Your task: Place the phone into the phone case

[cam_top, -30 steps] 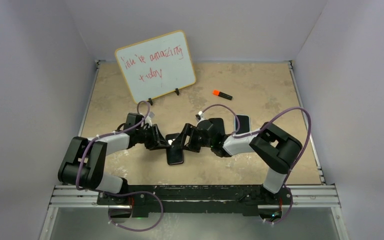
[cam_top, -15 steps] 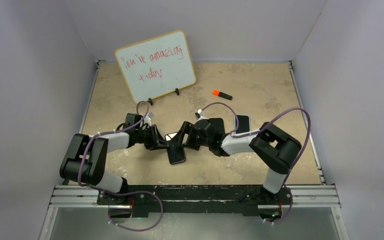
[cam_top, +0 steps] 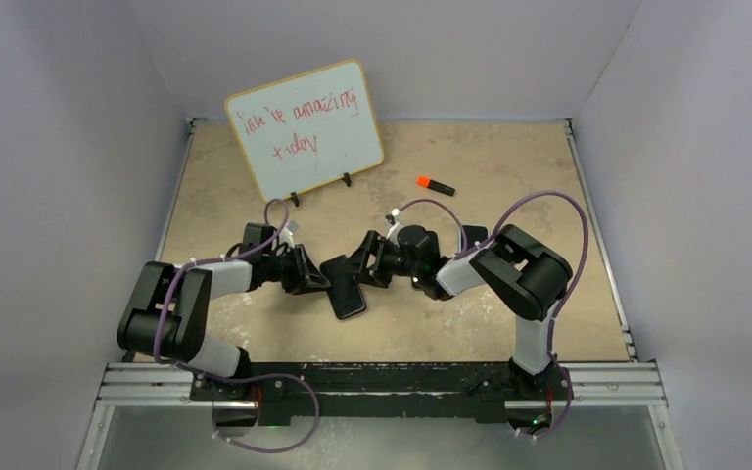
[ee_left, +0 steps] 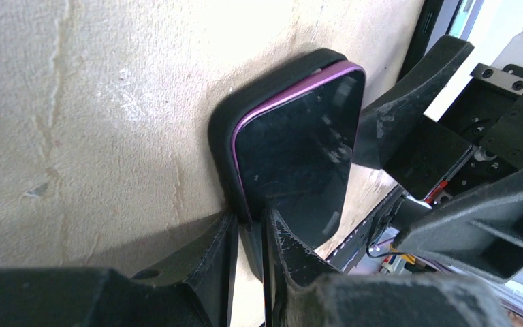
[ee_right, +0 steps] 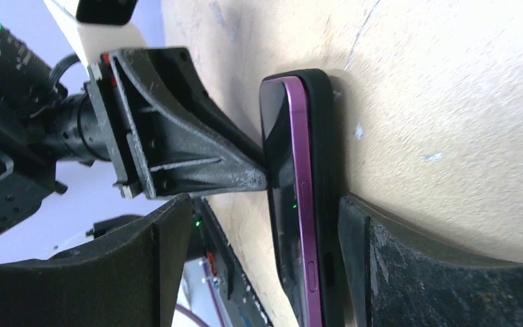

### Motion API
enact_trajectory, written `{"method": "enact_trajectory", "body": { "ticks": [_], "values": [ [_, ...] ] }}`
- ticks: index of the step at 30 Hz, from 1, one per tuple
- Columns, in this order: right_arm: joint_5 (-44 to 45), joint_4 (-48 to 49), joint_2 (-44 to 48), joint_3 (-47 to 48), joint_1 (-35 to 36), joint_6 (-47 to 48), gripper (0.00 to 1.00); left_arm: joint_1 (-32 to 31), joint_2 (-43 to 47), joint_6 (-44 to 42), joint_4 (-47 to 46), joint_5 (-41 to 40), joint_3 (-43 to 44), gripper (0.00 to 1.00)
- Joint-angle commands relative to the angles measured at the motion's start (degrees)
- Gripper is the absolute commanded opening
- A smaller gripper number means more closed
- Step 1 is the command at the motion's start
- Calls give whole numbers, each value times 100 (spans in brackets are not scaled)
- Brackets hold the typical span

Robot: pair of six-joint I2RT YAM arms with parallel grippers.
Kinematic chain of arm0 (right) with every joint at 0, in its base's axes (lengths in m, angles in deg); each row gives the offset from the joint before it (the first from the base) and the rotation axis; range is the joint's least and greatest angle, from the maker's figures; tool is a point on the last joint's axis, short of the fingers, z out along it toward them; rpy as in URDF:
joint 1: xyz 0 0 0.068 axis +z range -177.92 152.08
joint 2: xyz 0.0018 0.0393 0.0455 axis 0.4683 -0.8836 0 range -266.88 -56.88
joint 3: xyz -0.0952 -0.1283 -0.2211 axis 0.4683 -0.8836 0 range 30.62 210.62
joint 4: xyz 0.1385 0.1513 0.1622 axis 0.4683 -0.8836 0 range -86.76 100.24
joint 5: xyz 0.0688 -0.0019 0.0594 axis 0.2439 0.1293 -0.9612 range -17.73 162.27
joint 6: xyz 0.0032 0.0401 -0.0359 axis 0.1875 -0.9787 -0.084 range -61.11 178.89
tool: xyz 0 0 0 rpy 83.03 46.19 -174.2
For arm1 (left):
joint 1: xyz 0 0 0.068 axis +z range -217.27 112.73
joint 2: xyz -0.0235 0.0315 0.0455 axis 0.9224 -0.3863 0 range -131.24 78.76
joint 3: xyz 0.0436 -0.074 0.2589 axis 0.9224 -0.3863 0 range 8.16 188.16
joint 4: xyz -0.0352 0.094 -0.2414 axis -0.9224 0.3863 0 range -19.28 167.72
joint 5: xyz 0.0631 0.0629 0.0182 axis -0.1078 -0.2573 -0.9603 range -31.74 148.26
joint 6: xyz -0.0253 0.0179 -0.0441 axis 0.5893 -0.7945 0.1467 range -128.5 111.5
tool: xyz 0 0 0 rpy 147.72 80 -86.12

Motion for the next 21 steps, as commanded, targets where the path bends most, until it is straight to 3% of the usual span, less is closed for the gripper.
{"method": "enact_trajectory", "body": {
  "ticks": [1, 6, 13, 21],
  "values": [
    [-906, 1204, 37, -91, 139, -364, 77, -70, -108, -84, -57, 28, -43, 21],
    [-1059, 1489, 54, -185, 137, -374, 75, -70, -109, -239, 186, -134, 76, 25],
    [-681, 578, 194, -108, 134, 66, 69, -71, -17, -167, 190, -114, 14, 26],
    [-595, 831, 48, -221, 138, -36, 32, -72, -6, -9, -32, 10, -169, 30]
  ]
}}
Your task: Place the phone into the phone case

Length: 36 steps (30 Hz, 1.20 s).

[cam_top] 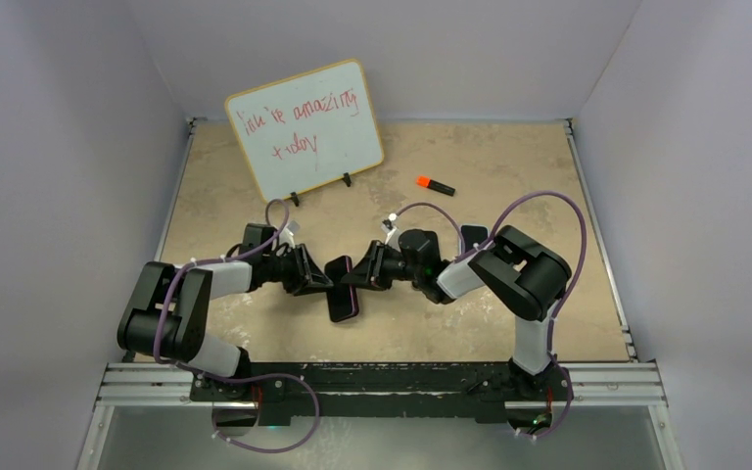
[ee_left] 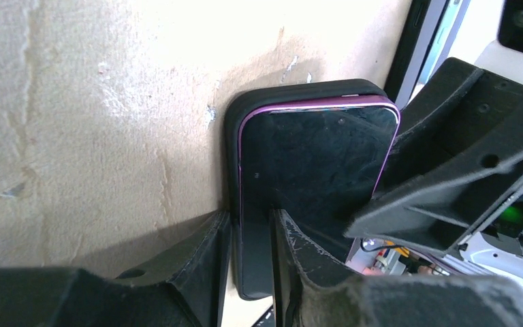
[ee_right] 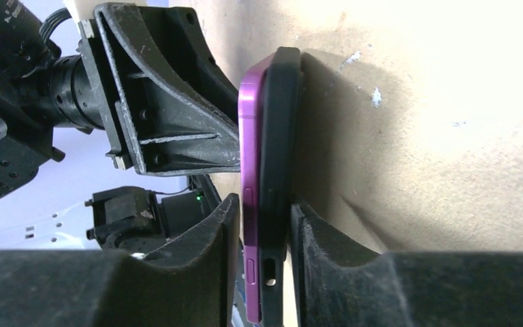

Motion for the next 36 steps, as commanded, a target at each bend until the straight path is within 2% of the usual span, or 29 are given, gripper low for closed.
{"method": "enact_trajectory", "body": {
  "ticks": [1, 7, 10, 16, 20, 23, 27, 30, 36],
  "values": [
    [-53, 402, 119, -57, 86, -77, 28, -64, -16, -30, 26, -136, -144, 31],
    [51, 179, 153, -33, 32, 62, 0, -64, -78, 3, -40, -80, -144, 36],
    [208, -186, 245, 42, 32, 308, 0, -64, -7, -50, 41, -57, -96, 40],
    [455, -681, 912, 5, -77, 558, 0, -66, 395, -671, 761, -38, 289, 56],
    [500, -950, 1611, -142, -292, 714, 0, -63, 887, -790, 566, 238, 360, 67],
    [322, -921, 2090, -315, -466, 726, 0, -63, 1159, -571, -76, 920, 313, 75],
    [27, -682, 2596, -398, -513, 667, 0, -68, 1548, 22, -958, 1453, 209, 77],
    [-220, -290, 2788, -453, -508, 416, 0, -72, 1765, 645, -2011, 1715, -46, 79],
    [-353, 534, 2897, -596, -508, -76, 0, -81, 1697, 2163, -4075, 2033, -528, 72]
  ]
}}
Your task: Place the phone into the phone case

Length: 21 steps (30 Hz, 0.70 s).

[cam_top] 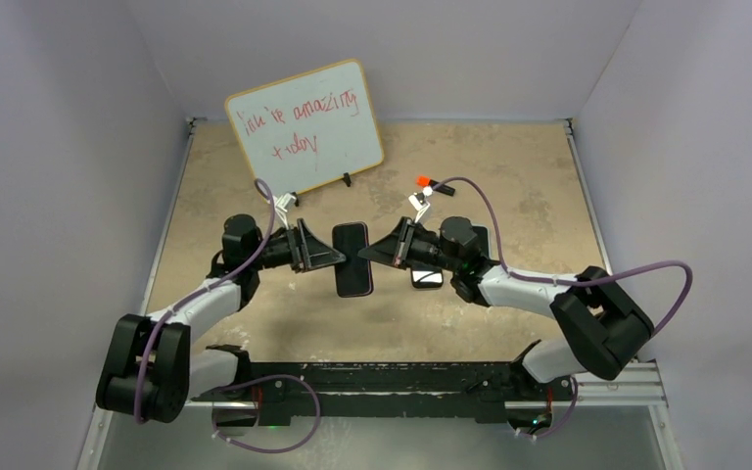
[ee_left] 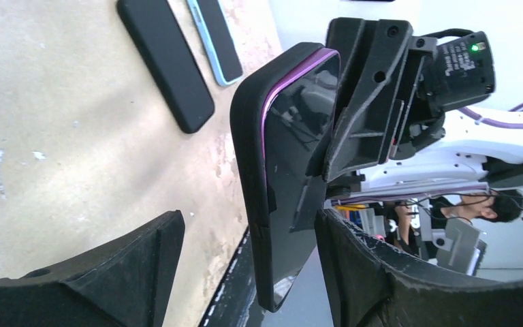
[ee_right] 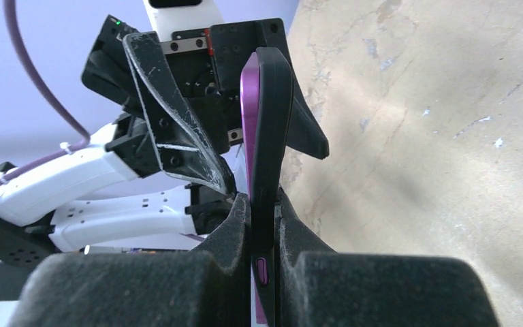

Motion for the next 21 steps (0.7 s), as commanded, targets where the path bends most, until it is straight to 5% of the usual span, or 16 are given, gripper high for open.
{"method": "enact_trajectory", "body": {
  "ticks": [1, 9, 14, 15, 21],
  "values": [
    [-269, 1011, 214, 22, 21, -397, 0, -35, 5, 1244, -1900, 412, -287, 71],
    [-294, 851, 199, 100, 20, -308, 1, -411, -19, 1896, -2751, 191, -320, 48],
    [-414, 989, 248, -84, 21, -343, 7, -534, -53, 1934, -2783, 134, -313, 9],
    [-447, 944, 291, -112, 21, -318, 10, -534, -41, 1935, -2789, 119, -305, 0],
    [-692, 411, 575, -235, 22, 84, 54, -534, 73, 1894, -2896, 119, -207, 0]
  ]
}}
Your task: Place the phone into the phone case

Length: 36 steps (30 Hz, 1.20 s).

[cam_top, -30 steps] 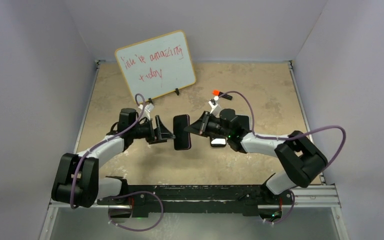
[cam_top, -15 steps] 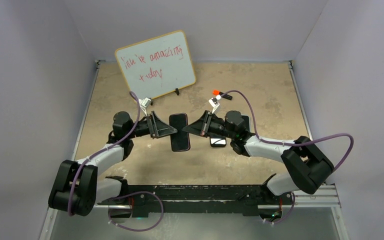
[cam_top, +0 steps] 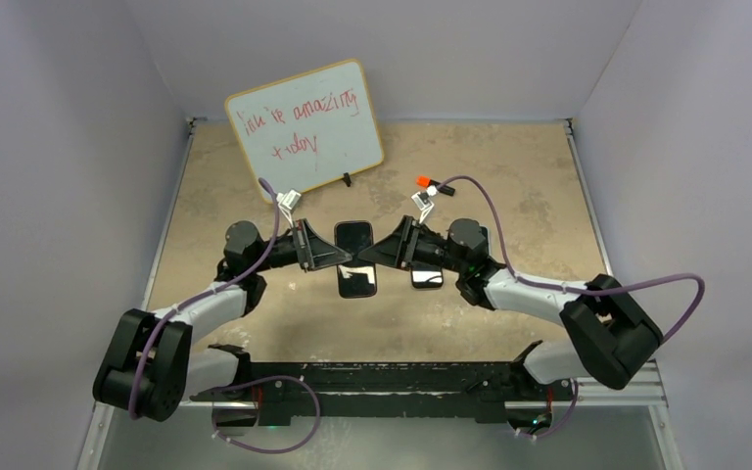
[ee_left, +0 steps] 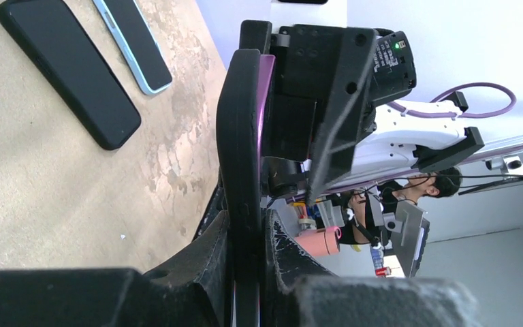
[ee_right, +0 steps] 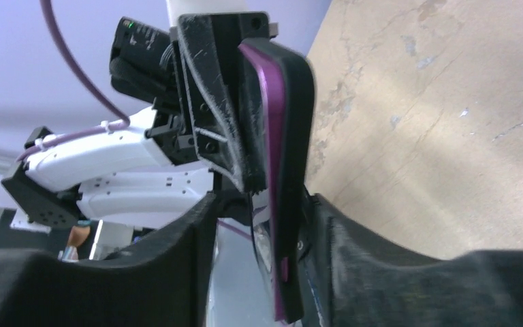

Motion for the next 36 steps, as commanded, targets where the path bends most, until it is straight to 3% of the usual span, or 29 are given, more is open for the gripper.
{"method": "enact_trajectory", "body": {
  "ticks": [1, 4, 11, 20, 24, 26, 29, 32, 36],
  "values": [
    [-381, -54, 379, -130, 51, 280, 60, -38, 178, -8, -623, 49, 130, 0],
    [-483, -202, 505, -282, 53, 384, 71, -42, 237, 9, -719, 10, 170, 0],
    [-570, -640, 604, -292, 179, 531, 72, -47, 281, 122, -997, -131, 198, 0],
    [-663, -222, 337, -225, 420, 237, 61, -55, 246, 169, -1098, -209, 212, 0],
    [-609, -98, 335, -285, 423, 26, 47, -55, 329, -228, -644, -251, 219, 0],
    [-526, -49, 402, -364, 423, -85, 30, -55, 388, -654, -162, -241, 301, 0],
    [-411, 22, 536, -501, 429, -339, 1, -55, 529, -1721, 1483, -321, 693, 0],
    [-324, -124, 633, -501, 424, -382, 0, -55, 700, -2607, 2652, -560, 1050, 0],
    [-263, -311, 686, -430, 429, -296, 0, -55, 696, -2859, 2961, -478, 1272, 0]
  ]
}}
